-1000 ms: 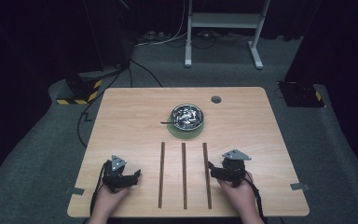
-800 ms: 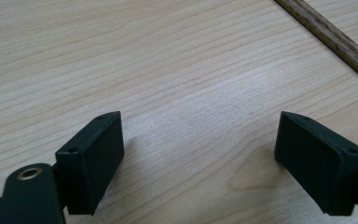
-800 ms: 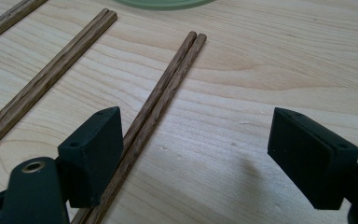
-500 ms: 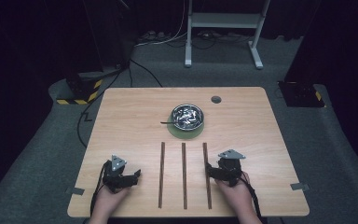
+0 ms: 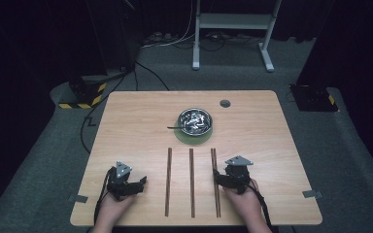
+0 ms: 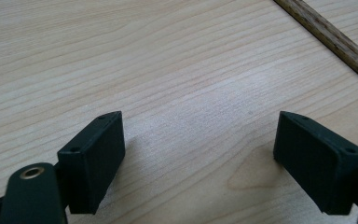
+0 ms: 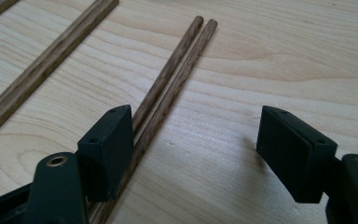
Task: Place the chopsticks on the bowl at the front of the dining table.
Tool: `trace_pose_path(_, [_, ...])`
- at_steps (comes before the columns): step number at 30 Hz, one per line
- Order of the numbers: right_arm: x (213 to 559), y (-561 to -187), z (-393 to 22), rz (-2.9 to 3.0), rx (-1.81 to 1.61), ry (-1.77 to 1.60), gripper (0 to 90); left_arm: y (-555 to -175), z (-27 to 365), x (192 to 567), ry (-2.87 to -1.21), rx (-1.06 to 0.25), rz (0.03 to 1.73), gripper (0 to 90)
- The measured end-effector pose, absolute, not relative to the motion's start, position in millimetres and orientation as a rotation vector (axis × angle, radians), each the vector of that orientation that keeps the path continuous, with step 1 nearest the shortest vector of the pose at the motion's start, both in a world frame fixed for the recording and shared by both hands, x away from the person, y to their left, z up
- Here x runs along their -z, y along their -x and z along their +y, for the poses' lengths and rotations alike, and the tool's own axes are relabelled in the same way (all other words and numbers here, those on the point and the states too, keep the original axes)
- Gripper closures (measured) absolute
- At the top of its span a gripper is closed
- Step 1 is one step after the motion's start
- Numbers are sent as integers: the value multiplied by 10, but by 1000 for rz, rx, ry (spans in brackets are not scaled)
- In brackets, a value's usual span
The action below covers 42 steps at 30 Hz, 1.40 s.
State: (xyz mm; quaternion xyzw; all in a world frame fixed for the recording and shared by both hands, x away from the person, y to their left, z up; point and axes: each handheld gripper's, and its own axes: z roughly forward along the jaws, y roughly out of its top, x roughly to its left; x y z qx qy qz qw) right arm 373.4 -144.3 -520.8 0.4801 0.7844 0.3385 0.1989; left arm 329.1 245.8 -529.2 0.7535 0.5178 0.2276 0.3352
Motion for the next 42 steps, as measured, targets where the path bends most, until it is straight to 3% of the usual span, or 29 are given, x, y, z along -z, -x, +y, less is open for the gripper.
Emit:
trace_pose_path(5, [5217, -3747, -1489, 2187, -946, -1361, 318, -3290, 2457, 5292, -1967, -595, 1351, 165])
trace_pose_path(11, [5192, -3752, -1619, 2187, -961, -1390, 468, -3291, 2458, 5292, -1966, -594, 1352, 164])
trace_pose_path(17, [5177, -3769, -1744, 2180, -940, -1398, 559, -3292, 2459, 5292, -1967, -593, 1350, 164])
trace_pose_path(26, [5150, -3787, -1875, 2196, -933, -1431, 605, -3292, 2460, 5292, -1967, -593, 1350, 164])
trace_pose_path(35, [5136, -3763, -1878, 2248, -941, -1399, 585, -3290, 2463, 5288, -1975, -592, 1349, 167])
trace_pose_path(42, [5109, -3726, -1790, 2293, -862, -1333, 673, -3292, 2466, 5288, -1976, -591, 1347, 167])
